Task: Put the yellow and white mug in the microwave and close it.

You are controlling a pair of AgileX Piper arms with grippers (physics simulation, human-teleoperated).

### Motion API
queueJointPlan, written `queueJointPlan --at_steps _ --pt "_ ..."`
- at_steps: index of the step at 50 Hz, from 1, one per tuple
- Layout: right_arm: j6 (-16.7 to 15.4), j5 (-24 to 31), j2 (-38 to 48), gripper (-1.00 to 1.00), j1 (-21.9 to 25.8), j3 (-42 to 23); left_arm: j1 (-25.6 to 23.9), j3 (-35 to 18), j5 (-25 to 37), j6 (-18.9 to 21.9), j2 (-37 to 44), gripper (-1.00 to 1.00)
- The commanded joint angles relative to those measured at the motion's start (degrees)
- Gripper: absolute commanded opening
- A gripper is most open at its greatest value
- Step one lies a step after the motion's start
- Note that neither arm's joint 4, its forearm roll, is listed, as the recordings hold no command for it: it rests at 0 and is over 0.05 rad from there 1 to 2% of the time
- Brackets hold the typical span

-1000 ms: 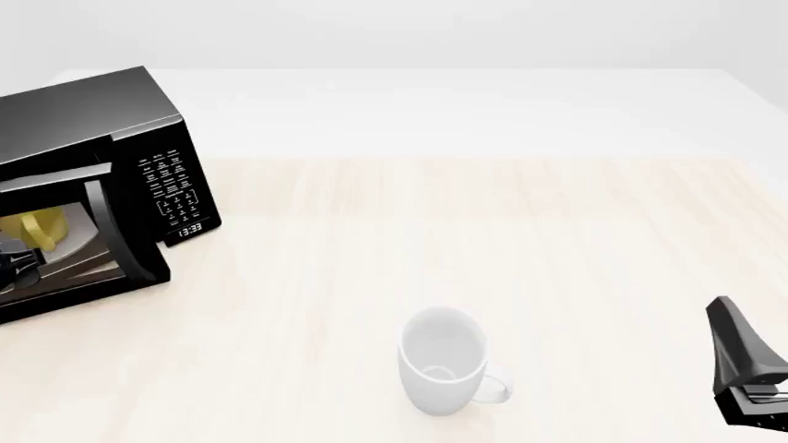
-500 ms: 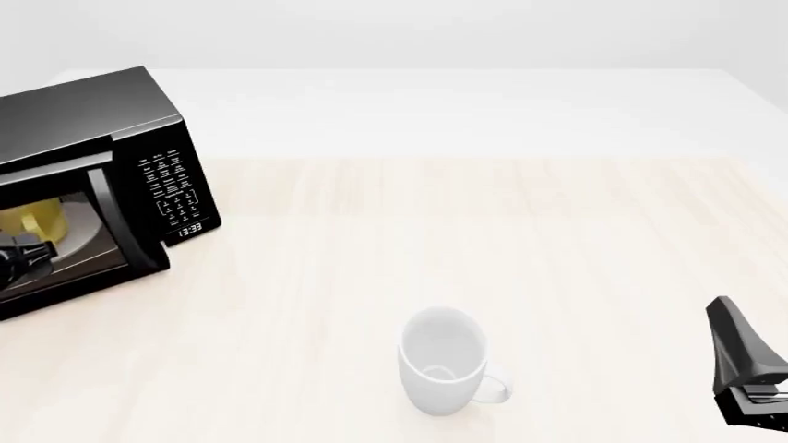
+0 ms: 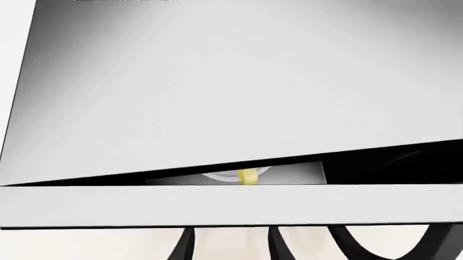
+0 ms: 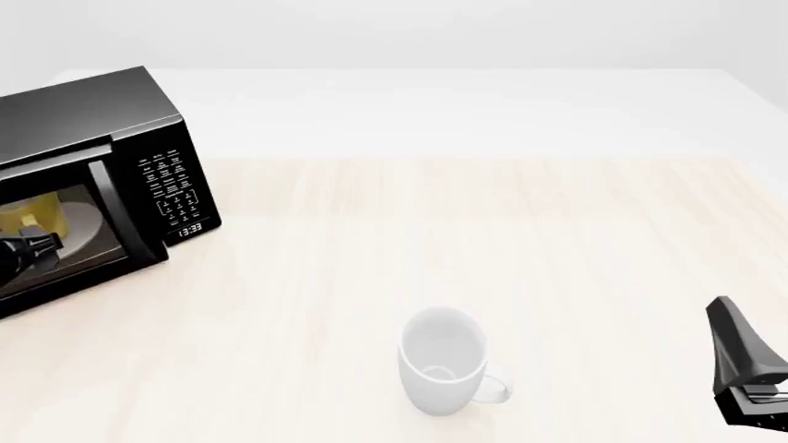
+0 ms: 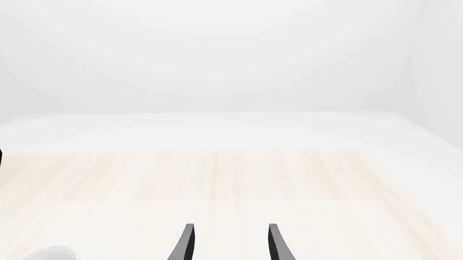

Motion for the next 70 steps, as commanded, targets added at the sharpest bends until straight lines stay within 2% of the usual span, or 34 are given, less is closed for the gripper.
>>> queueJointPlan --at_steps 1,25,37,57,70 --pt "0.0 0.0 0.0 1.00 0.0 0.0 -0.7 -1.5 0.4 -1.1 0.8 1.00" --pt "0.0 0.0 0.0 1.00 0.0 0.0 -1.0 -3.9 1.0 -2.0 2.1 1.00" --pt "0.0 0.0 0.0 1.00 0.0 0.0 0.7 -4.5 1.0 -2.4 1.8 1.00" --pt "0.0 0.0 0.0 1.00 0.0 0.0 0.2 -1.3 0.8 -2.1 -0.4 1.00" --pt "0.0 0.0 0.0 1.00 0.0 0.0 2.1 1.0 0.2 -1.9 -1.7 1.00"
